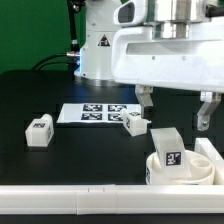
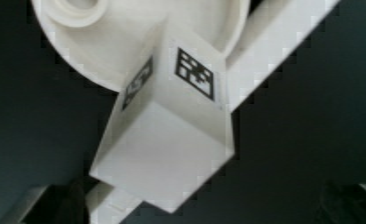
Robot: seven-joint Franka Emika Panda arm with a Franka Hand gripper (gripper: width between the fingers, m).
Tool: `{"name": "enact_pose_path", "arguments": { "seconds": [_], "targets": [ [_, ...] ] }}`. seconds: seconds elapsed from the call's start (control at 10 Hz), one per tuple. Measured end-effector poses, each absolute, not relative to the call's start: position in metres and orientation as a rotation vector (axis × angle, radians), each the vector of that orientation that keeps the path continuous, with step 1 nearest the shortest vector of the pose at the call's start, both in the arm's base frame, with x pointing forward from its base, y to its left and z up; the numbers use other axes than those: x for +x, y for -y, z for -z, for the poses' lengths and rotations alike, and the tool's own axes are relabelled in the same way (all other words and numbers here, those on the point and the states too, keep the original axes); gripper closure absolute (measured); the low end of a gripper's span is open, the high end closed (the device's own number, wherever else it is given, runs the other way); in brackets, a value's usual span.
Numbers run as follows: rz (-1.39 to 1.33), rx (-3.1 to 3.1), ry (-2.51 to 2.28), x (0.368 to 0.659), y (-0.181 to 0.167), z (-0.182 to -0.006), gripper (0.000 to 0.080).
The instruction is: Assemble stool
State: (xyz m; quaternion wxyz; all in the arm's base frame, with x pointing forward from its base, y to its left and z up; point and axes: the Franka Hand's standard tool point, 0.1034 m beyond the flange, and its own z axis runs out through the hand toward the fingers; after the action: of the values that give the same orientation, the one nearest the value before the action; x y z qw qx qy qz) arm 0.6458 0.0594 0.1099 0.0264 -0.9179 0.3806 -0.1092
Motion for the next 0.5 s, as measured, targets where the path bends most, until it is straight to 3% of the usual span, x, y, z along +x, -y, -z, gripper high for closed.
{"name": "enact_pose_path", "arguments": {
  "seconds": [0.2, 0.5],
  "targets": [
    [0.344, -2.925, -0.981, 0.6460, -0.0593, -0.1099, 0.0150],
    [0.331, -3.119, -0.291, 0.6456, -0.0674, -0.1055, 0.0150]
  ]
}}
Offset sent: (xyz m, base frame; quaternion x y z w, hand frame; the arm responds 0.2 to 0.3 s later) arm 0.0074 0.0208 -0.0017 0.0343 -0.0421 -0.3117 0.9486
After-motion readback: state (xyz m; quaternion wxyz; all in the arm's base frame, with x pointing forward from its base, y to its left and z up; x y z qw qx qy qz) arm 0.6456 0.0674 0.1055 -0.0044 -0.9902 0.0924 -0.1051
